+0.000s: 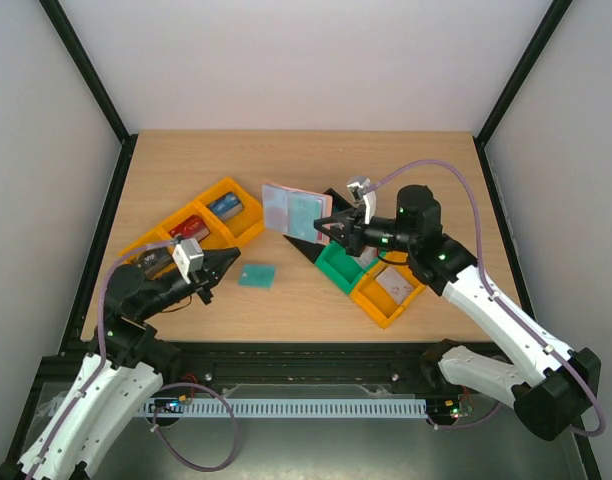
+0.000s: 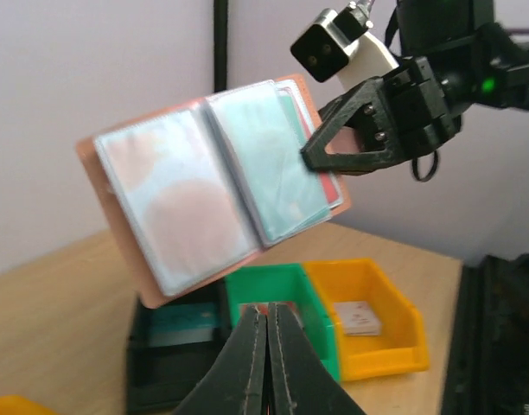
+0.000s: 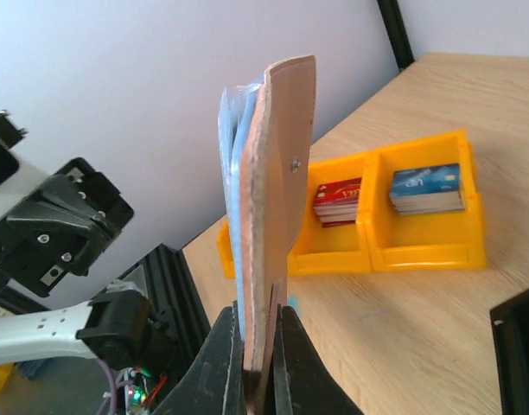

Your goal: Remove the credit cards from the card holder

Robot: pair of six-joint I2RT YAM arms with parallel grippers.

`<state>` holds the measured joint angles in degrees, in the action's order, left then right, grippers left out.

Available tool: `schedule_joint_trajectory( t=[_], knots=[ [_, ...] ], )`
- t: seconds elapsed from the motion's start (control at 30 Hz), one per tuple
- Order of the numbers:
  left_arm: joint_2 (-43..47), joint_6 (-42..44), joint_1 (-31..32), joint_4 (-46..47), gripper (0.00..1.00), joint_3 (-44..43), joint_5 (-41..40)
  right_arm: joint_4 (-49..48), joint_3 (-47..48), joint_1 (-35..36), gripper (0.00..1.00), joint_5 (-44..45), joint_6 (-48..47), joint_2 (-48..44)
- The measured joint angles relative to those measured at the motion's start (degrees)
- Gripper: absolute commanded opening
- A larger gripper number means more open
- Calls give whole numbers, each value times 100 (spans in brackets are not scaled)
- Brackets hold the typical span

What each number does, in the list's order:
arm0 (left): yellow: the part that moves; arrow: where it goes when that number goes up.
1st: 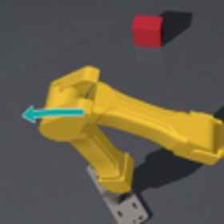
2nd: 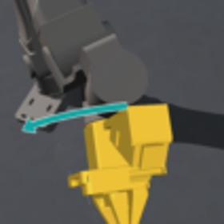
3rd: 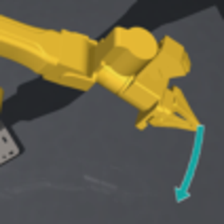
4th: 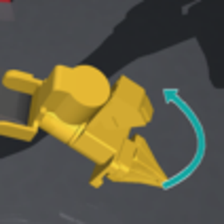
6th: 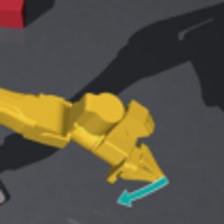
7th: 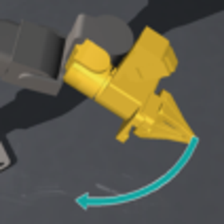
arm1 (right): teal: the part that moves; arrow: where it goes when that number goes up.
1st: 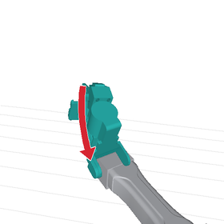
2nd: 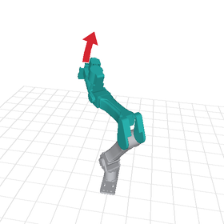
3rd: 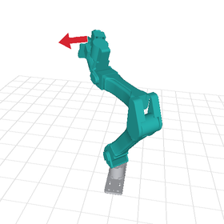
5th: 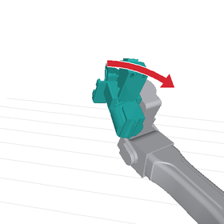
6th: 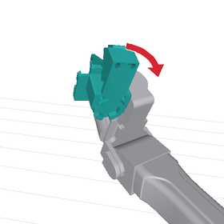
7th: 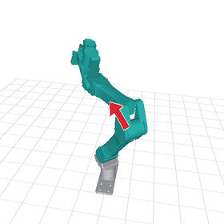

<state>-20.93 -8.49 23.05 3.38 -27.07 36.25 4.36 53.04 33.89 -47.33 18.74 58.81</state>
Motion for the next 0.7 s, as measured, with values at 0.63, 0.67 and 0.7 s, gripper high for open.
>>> schedule_joint_trajectory(
  t=[0.63, 0.67, 0.7],
  knots=[
    [-1392, 4221, 157, -2170, 49, 275, -1139, 262, -249, -396, 2, 245, 697, 264],
    [-1432, 4555, 184, -2199, 51, 387, -1325, 245, -295, -352, 2, 348, 837, 297],
    [-1480, 4817, 195, -2218, 54, 472, -1460, 234, -354, -295, 2, 452, 986, 326]
  ],
)
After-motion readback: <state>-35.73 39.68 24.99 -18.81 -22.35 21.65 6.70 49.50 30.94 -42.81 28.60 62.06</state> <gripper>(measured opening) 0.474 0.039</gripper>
